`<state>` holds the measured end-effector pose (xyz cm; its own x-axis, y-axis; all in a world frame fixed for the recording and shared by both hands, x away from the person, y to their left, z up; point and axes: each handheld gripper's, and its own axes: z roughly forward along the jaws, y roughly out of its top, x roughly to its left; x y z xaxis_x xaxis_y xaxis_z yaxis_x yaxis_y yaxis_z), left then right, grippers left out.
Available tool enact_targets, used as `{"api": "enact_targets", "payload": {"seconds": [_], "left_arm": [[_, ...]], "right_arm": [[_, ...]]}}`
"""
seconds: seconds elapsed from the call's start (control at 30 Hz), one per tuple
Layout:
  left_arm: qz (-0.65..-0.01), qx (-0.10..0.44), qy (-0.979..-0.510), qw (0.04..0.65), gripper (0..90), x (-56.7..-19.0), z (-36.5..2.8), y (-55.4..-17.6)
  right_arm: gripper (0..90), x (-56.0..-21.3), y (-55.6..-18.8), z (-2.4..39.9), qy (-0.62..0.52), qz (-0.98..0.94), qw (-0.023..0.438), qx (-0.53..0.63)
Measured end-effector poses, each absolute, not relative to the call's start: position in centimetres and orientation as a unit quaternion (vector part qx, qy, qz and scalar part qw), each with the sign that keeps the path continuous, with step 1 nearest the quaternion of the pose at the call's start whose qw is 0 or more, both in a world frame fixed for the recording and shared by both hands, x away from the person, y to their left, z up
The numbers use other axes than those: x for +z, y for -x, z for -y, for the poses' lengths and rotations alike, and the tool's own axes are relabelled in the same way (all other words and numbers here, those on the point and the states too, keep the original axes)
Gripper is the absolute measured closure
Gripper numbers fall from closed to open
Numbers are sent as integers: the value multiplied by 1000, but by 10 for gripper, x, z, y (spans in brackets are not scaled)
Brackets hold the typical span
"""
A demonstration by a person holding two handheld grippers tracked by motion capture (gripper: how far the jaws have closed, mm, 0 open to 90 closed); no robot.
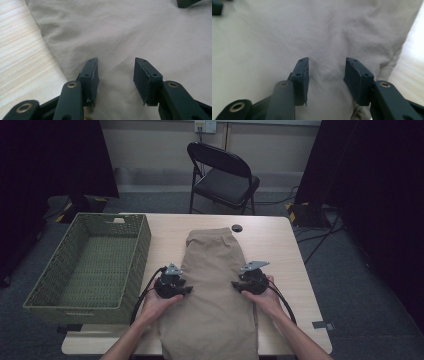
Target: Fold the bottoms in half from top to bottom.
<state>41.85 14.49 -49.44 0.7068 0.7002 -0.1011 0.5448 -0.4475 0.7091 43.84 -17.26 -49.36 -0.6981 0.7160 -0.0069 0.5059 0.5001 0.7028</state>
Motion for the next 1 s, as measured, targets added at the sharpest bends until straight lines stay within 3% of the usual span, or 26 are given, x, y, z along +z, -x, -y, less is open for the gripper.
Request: {"api": "enact_targets", "payload": {"seconds": [0.2,1.0], "left_arm": [[-361,91,-846,381,544,-495,-142,-410],[-356,65,-850,383,544,-493,-129,-386]], "right_arm": [[502,-495,-436,177,-359,-852,142,354],[490,-493,-399,191,-343,-865,142,337]]}}
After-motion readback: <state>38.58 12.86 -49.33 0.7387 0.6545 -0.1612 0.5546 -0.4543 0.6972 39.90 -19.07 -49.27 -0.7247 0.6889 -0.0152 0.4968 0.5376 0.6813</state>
